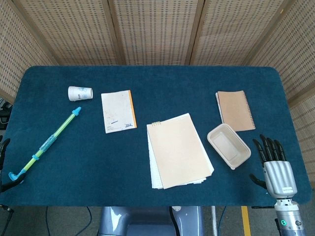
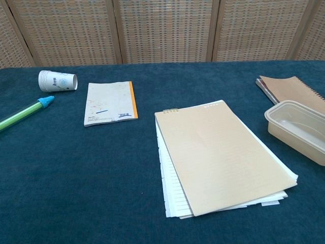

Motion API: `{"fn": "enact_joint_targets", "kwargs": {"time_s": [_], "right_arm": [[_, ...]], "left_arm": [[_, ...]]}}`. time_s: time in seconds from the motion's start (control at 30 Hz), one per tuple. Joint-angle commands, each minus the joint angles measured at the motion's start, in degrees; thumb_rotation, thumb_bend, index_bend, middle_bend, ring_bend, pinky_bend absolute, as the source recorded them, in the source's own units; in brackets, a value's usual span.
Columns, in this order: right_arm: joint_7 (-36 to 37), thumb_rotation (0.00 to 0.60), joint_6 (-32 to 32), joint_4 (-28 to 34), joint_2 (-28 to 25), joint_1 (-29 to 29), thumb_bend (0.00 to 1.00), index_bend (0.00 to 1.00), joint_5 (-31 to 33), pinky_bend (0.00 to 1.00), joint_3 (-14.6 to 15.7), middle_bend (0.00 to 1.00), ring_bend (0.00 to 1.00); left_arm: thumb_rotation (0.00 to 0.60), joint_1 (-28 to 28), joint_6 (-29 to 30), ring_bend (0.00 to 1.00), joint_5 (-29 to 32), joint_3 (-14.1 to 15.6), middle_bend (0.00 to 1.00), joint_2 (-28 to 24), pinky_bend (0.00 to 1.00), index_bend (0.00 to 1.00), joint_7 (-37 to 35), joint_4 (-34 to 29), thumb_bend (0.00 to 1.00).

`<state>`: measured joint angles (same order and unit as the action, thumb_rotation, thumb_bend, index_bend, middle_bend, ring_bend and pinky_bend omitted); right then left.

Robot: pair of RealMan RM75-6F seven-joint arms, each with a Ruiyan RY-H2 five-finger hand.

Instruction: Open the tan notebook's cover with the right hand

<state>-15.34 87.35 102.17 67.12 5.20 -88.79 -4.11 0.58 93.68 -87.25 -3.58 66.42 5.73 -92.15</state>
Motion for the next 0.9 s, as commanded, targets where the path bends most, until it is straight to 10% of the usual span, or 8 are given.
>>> {"fn": "enact_joint_targets", "kwargs": {"time_s": [0.03, 0.9], "right_arm": [[-0.1, 0.6, -0.2, 0.0, 0.0, 0.0, 0.25, 0.08, 0.1, 0.0, 0.1, 0.0, 0.0], [-0.7, 0.6, -1.5, 0.6, 1.4, 0.4, 0.25, 0.08, -2.4, 0.0, 1.8, 0.0, 0.0]], "left_arm": [[0.6, 0.0, -0.2, 0.0, 0.0, 0.1, 0.0, 0.0, 0.07, 0.0, 0.1, -0.1, 0.09], [0.6, -0.2, -1.3, 0.0, -0.1, 0.9, 0.0, -1.1, 0.05, 0.0, 1.4, -1.4, 0.09]]}}
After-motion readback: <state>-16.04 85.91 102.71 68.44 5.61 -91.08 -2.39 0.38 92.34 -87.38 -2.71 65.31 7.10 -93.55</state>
